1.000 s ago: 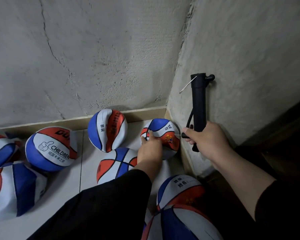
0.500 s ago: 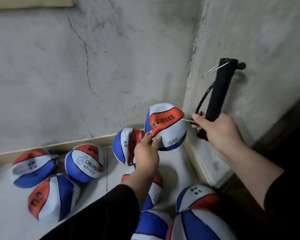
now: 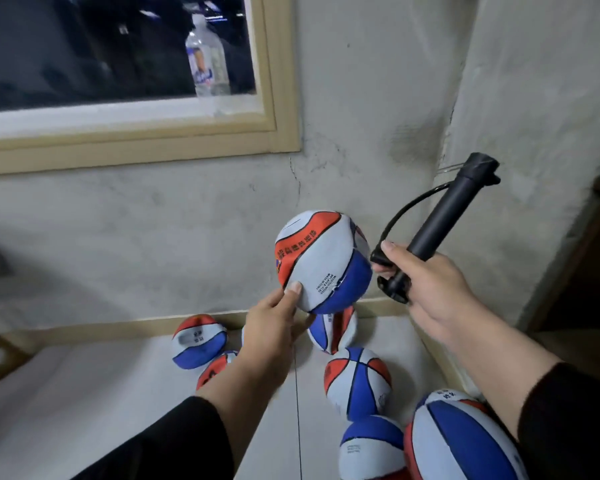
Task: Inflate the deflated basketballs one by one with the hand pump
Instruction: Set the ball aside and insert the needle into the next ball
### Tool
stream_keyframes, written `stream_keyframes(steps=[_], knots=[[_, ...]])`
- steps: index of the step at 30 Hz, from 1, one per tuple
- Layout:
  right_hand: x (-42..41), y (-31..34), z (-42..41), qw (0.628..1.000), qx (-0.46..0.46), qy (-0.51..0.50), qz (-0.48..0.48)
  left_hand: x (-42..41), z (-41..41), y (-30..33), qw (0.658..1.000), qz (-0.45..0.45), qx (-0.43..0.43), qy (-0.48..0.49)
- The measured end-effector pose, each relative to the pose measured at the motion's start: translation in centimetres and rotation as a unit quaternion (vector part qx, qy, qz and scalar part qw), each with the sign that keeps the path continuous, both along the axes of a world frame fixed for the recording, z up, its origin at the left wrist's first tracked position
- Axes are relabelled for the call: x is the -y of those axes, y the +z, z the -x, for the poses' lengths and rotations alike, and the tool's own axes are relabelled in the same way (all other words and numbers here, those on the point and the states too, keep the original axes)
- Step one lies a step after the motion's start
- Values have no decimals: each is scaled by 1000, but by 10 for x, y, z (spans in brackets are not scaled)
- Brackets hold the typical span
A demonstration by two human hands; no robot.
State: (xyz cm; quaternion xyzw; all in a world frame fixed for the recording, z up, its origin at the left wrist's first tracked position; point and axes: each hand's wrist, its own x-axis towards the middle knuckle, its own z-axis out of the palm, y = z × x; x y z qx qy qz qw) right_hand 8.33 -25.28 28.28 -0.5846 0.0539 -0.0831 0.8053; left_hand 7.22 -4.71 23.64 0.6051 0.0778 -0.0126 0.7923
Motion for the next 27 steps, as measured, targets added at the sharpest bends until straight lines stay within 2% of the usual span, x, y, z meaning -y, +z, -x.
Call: stream_keyframes(steps=[7,9,11,17,24,27], knots=[[-55,81,70,996,72,20,-52,-59,76,85,999,20,43,-14],[-65,90,86,994,90,28,-52,-67,92,94,998,-36,52,2],[-75,91,99,993,95,38,-57,-69,107,97,991,-116,65,30],[-96,76,117,997,54,44,-25,-68,134,96,977,-175,119,-19],[-116,64,119,997,43,58,2,-75,114,77,943,-279,158,87],[-118,59,113,998,17,53,-30,-82,110,73,942,-284,150,98]])
